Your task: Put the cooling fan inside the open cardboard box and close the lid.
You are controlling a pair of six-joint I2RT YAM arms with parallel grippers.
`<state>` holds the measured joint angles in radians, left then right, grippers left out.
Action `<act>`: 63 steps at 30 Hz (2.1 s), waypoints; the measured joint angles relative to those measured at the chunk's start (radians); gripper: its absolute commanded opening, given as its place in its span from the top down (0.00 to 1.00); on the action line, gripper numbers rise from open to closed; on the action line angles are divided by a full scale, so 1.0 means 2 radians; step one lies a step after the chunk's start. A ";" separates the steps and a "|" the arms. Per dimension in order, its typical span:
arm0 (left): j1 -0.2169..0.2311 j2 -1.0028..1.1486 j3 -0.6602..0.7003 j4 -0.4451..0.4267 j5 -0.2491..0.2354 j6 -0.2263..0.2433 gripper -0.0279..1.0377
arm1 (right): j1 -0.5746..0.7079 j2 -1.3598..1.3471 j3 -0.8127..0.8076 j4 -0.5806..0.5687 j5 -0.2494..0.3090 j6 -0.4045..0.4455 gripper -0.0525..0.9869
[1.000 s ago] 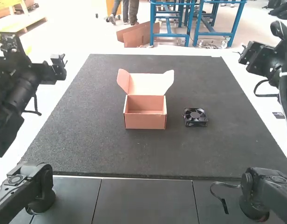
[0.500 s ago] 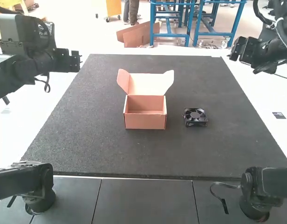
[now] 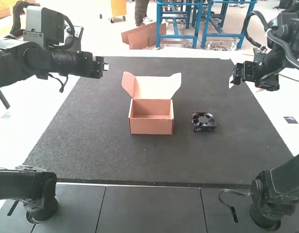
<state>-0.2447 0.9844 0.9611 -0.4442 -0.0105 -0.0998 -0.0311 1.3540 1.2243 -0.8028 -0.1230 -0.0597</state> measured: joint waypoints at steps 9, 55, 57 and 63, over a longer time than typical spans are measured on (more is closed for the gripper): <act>-0.041 0.013 0.005 -0.025 0.007 -0.030 0.07 | 0.000 0.099 0.003 -0.003 -0.001 -0.058 0.08; -0.035 0.019 0.035 -0.037 0.007 -0.060 0.07 | 0.030 0.332 0.071 0.046 0.002 -0.064 0.08; -0.035 0.019 0.035 -0.037 0.007 -0.060 0.07 | 0.030 0.335 0.071 0.049 0.004 -0.064 0.08; -0.035 0.019 0.036 -0.039 0.007 -0.062 0.07 | 0.030 0.345 0.073 0.057 0.008 -0.062 0.08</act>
<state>-0.3141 1.0229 1.0325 -0.5213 0.0044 -0.2234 0.0288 2.0441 1.3708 -0.6888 -0.1062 -0.1841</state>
